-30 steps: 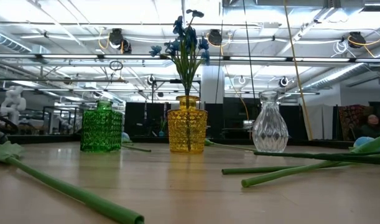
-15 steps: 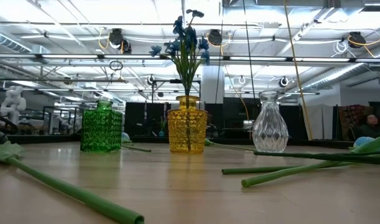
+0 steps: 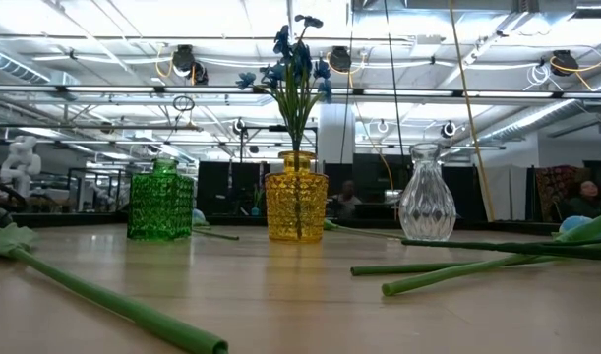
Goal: Sort flowers into vase by color
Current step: Put the left blue flowers into the yellow vase
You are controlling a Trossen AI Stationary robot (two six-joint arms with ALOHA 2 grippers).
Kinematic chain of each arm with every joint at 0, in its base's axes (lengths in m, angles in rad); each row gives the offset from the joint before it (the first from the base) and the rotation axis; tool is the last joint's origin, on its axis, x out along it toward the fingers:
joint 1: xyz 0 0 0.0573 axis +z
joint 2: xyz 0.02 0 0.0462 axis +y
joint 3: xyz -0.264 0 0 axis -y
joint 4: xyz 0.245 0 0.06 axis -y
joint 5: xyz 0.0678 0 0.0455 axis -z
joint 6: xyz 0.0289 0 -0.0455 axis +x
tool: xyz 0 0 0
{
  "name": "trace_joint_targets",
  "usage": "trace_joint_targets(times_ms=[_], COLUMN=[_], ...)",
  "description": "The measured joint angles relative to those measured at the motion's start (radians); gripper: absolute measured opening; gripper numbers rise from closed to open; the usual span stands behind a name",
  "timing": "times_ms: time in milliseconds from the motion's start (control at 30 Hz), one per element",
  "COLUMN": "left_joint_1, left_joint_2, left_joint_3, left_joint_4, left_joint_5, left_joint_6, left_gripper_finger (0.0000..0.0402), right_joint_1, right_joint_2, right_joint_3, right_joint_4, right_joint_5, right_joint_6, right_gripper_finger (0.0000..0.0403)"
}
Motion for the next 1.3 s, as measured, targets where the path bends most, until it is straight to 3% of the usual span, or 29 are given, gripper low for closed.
trace_joint_targets(times_ms=[133,267,867,1067,1300], left_joint_1=[0.037,0.046,0.023,0.023,0.022], left_joint_2=[0.006,0.009,0.009,-0.005,-0.022], left_joint_3=[0.000,0.000,0.000,0.000,0.000], left_joint_4=[0.007,0.009,0.001,-0.081,-0.159], left_joint_5=[0.133,0.192,0.160,0.096,0.096], left_joint_6=[-0.059,-0.061,-0.006,-0.009,-0.009], left_gripper_finger=[0.0173,0.0173,0.0170,0.0106,0.0014], right_joint_1=[-0.001,-0.018,-0.057,-0.055,-0.057], right_joint_2=[0.000,0.000,0.000,0.000,0.000], right_joint_3=[0.000,0.000,0.000,0.000,0.001], right_joint_4=[-0.006,-0.031,-0.095,-0.098,-0.145], right_joint_5=[0.000,0.002,0.001,0.006,0.009], right_joint_6=[-0.005,-0.004,0.075,0.091,0.171], right_gripper_finger=[0.0006,0.0006,0.0006,0.0018,0.0076])
